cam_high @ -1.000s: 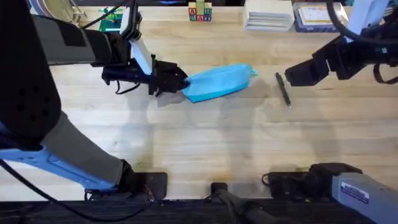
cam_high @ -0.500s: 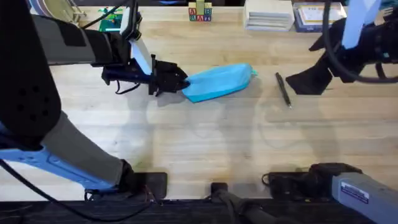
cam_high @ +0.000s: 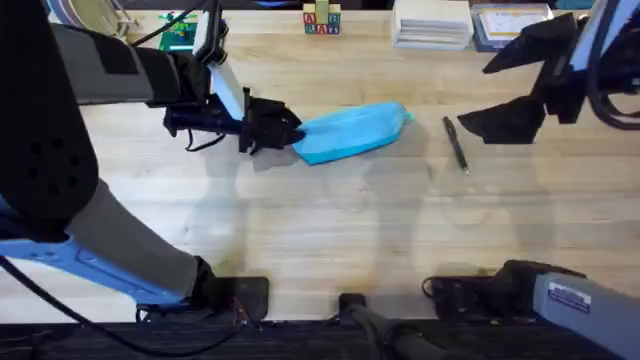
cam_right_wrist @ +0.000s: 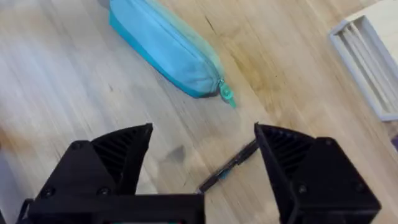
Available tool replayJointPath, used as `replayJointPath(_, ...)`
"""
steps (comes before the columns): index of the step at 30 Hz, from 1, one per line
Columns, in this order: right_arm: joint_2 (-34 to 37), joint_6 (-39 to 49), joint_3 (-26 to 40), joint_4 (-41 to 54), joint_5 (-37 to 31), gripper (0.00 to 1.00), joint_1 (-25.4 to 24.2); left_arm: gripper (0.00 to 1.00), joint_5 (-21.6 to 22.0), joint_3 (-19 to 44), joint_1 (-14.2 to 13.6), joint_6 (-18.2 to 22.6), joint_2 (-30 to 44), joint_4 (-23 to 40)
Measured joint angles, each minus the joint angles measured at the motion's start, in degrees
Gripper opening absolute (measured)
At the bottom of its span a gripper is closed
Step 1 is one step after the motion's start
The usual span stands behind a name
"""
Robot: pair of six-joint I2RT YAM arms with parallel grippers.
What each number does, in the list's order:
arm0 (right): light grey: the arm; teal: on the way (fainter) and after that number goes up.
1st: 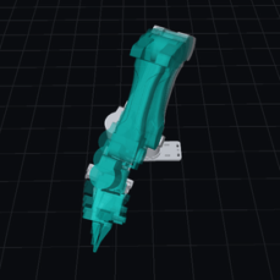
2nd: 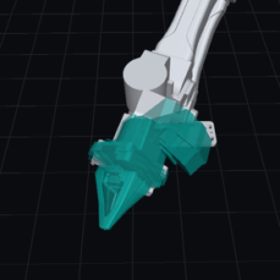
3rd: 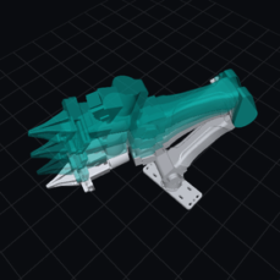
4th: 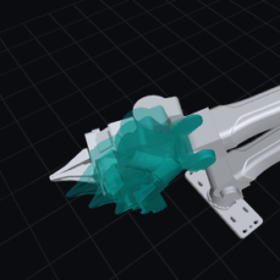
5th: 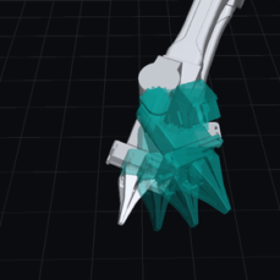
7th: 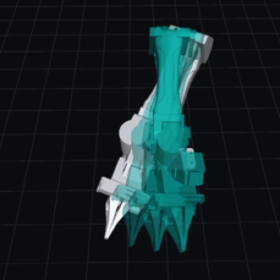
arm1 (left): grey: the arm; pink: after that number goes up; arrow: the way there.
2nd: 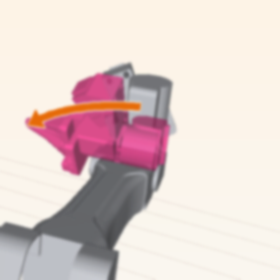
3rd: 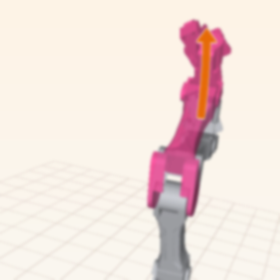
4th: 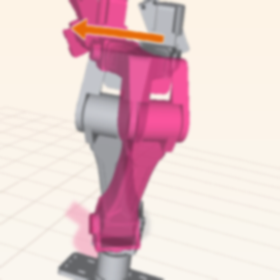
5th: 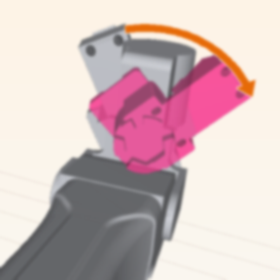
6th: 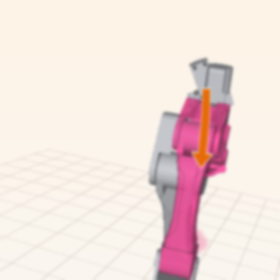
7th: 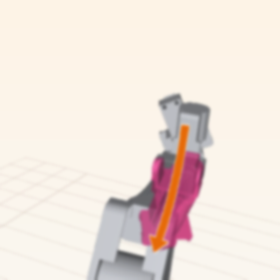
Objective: Unzip the bag, pick up the pens from the table one at a time and place them inside, then zip the bag closed.
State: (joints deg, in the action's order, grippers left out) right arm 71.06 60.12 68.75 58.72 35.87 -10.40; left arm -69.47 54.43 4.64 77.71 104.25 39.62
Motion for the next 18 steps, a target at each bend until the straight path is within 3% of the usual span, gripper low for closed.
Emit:
replayJointPath(9, 7.7, 6.2, 0.4, 0.0, 2.8, 0.992, -0.9, 0.042, 0.0, 0.0, 0.0, 0.0, 0.0, 0.0)
replayJointPath(18, 15.3, 7.7, 7.8, 0.0, 2.8, 0.992, -2.6, 0.042, 0.0, 0.0, 0.0, 0.0, 0.0, 0.0)
